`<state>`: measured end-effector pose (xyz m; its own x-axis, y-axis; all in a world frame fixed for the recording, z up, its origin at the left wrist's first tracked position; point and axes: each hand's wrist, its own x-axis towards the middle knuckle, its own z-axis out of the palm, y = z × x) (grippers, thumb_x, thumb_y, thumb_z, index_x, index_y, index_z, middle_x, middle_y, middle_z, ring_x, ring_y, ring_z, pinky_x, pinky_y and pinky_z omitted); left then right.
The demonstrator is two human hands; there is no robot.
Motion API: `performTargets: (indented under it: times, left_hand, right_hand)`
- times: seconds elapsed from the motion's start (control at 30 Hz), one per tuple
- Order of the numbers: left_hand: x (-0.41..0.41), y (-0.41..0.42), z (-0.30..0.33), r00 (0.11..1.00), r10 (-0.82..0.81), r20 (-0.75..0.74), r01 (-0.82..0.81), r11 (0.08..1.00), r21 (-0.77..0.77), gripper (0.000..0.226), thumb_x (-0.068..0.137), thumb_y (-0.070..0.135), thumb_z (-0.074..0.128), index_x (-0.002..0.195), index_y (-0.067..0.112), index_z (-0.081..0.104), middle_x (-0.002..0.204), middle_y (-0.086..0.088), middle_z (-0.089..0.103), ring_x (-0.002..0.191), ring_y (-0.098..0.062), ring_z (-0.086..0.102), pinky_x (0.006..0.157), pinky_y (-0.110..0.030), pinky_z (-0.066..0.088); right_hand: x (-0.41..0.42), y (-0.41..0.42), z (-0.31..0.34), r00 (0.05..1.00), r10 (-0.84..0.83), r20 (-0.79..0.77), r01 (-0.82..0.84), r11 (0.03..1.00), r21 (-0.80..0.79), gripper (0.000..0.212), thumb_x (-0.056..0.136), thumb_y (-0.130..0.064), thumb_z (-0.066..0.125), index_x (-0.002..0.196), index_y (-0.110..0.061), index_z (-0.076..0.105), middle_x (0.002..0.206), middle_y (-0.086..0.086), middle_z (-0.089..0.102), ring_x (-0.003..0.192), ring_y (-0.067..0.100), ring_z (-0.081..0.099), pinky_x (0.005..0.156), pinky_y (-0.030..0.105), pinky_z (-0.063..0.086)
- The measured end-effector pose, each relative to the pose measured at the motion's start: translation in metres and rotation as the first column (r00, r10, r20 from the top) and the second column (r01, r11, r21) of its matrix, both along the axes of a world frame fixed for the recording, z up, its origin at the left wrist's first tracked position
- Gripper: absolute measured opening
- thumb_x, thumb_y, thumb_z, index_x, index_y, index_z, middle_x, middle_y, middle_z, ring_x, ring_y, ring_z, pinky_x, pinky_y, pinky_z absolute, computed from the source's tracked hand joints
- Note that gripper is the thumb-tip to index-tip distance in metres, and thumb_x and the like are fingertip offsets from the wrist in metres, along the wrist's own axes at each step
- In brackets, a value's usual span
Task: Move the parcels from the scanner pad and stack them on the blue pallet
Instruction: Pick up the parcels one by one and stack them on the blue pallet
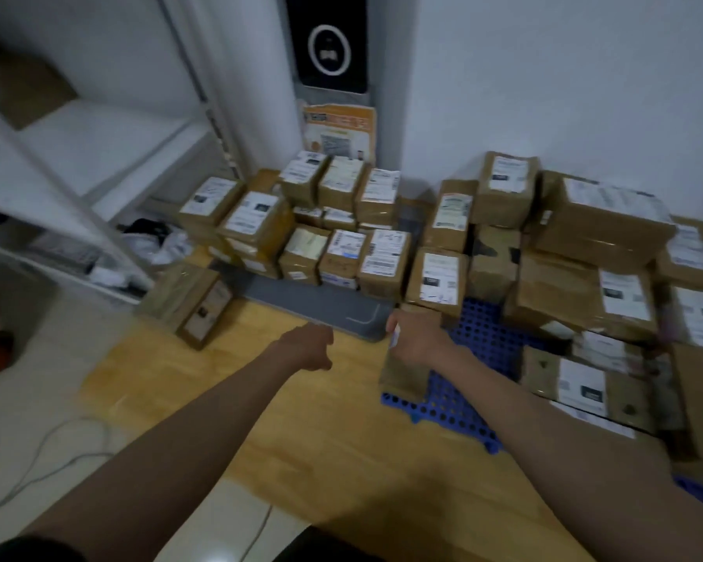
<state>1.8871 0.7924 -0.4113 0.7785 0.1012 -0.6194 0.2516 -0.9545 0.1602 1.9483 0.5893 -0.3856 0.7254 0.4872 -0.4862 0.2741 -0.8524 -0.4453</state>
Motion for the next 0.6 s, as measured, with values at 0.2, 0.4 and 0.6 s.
performTargets:
  times: [0.2, 0.4, 0.6]
  left_hand:
    - [-0.043, 0.081, 0.014, 0.993, 0.113, 0.019, -0.113, 0.992, 0.049, 0.053, 0.09, 0.035, 0.065, 0.137, 0.02, 0.045, 0.136, -0.006, 0.049, 0.117, -0.026, 0.053, 0.091, -0.038, 0.05]
    - [-0.067, 0.176, 0.016, 0.982, 0.175, 0.07, -0.181, 0.978, 0.105, 0.049, 0.092, 0.036, 0.061, 0.135, 0.017, 0.047, 0.138, -0.005, 0.046, 0.121, -0.025, 0.051, 0.093, -0.037, 0.047]
    - [-0.064, 0.263, 0.015, 0.962, 0.261, 0.078, -0.269, 0.953, 0.14, 0.056, 0.086, 0.035, 0.069, 0.132, 0.013, 0.046, 0.133, -0.01, 0.043, 0.116, -0.032, 0.052, 0.093, -0.044, 0.048]
  right_hand:
    - [-0.017, 0.088, 0.0, 0.982, 0.17, -0.08, -0.173, 0.984, -0.037, 0.041, 0.083, -0.013, 0.069, 0.119, -0.022, 0.051, 0.112, 0.002, 0.053, 0.084, 0.019, 0.06, 0.07, 0.036, 0.054]
    - [-0.038, 0.177, -0.013, 0.972, 0.207, -0.107, -0.21, 0.977, -0.02, 0.047, 0.085, -0.02, 0.07, 0.128, -0.024, 0.052, 0.124, 0.002, 0.053, 0.091, 0.02, 0.061, 0.071, 0.036, 0.06]
    - [-0.047, 0.265, -0.033, 0.977, 0.135, -0.163, -0.139, 0.99, -0.009, 0.045, 0.085, -0.027, 0.069, 0.126, -0.019, 0.054, 0.126, 0.005, 0.052, 0.087, 0.022, 0.061, 0.069, 0.037, 0.06]
